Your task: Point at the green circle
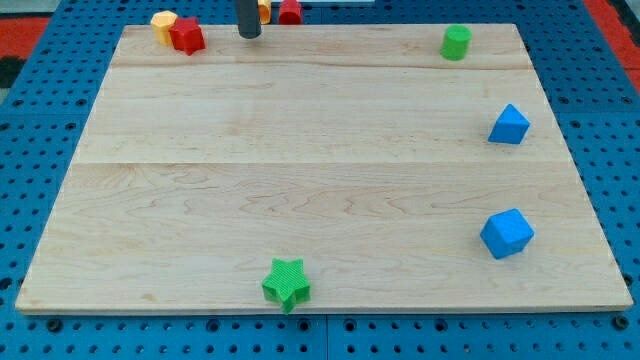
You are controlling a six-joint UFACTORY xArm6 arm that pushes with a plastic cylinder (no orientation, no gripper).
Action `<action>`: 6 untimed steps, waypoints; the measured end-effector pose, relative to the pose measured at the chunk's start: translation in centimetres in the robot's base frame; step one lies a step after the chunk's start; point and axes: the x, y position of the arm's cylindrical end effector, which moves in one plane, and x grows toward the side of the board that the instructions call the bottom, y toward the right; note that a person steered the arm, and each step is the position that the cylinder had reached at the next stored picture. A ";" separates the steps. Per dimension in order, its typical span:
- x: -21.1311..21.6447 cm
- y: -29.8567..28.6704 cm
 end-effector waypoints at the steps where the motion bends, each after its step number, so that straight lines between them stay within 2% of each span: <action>1: 2.9 3.7; 2: 8.3 9.6; 3: 16.6 12.3; 4: 21.1 16.9; 5: 22.1 20.0; 6: 18.9 19.4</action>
